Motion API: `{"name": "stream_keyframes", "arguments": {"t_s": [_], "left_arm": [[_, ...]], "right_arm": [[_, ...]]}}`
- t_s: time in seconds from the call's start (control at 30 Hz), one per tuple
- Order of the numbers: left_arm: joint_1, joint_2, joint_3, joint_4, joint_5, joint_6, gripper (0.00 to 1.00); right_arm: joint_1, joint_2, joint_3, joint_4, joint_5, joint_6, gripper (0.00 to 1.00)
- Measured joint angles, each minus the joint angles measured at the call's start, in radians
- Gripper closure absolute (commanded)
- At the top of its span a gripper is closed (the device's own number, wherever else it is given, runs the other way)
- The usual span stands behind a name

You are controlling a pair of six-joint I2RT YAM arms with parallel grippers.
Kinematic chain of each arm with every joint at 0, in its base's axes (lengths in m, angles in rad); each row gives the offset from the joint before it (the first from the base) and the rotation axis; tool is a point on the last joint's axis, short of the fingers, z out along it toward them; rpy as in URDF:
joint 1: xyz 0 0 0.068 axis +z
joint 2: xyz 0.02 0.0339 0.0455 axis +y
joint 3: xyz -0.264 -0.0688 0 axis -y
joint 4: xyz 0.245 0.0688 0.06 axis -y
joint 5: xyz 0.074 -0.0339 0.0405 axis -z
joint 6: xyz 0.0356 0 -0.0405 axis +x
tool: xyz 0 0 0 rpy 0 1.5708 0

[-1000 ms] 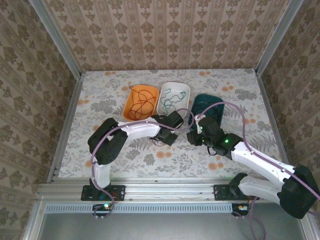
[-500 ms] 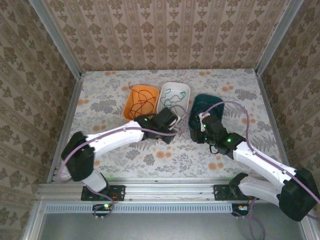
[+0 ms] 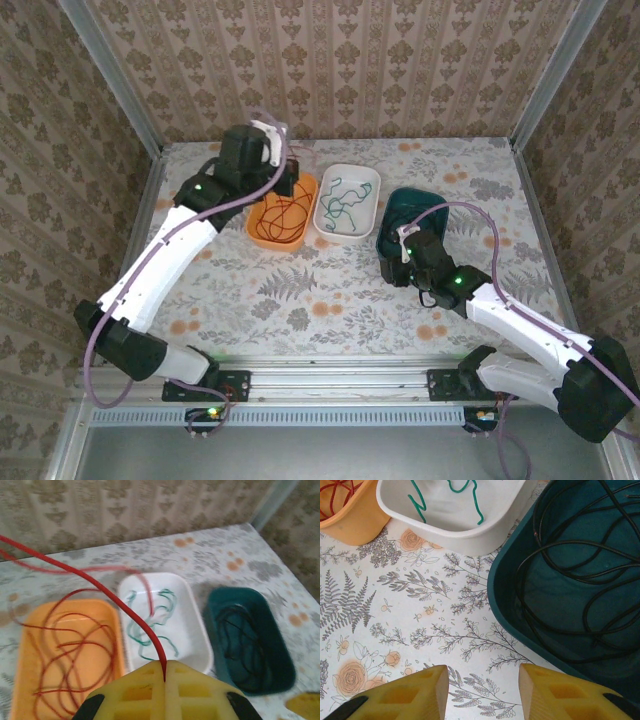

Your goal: Untangle the cables

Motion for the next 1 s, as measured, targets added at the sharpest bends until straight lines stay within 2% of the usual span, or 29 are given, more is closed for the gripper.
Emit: {"name": "stream_keyframes", "arguments": {"t_s": [0.1,0.23,0.37,0.47,0.67,0.7,0.8,0.9,1.0], "left_arm": [[0.081,0.042,-0.023,0.034,0.037,0.000,1.00],[0.158,0.175,-0.070,0.112,0.108,0.009,1.00],[0.180,0.335,-0.114,0.146,0.156,0.027,1.00],[0.177,0.423,-0.130,0.145,0.150,0.032,1.00],[0.175,0.453,-0.152,0.148,0.069,0.011,0.53],[0.175,0.452,-0.153,0.153,0.058,0.008,0.41],[0.167,0.425,-0.172,0.166,0.032,0.016,0.22],[0.148,0.349,-0.198,0.173,0.011,0.028,0.18],[0.148,0.259,-0.202,0.194,0.008,0.027,0.18]], "right_arm": [[0.000,0.006,0.000,0.000,-0.005,0.001,0.57],[0.000,0.013,0.000,-0.001,-0.018,0.003,0.57],[0.000,0.013,0.000,-0.001,-0.019,0.002,0.57],[0.000,0.007,0.000,-0.003,-0.019,0.002,0.57],[0.000,0.001,0.000,-0.008,-0.019,0.002,0.57],[0.000,0.000,0.000,-0.008,-0.019,0.002,0.57],[0.000,-0.003,0.000,-0.008,-0.019,0.003,0.57],[0.000,-0.003,0.000,-0.008,-0.019,0.003,0.57],[-0.002,-0.003,0.000,-0.008,-0.019,0.003,0.57]]}}
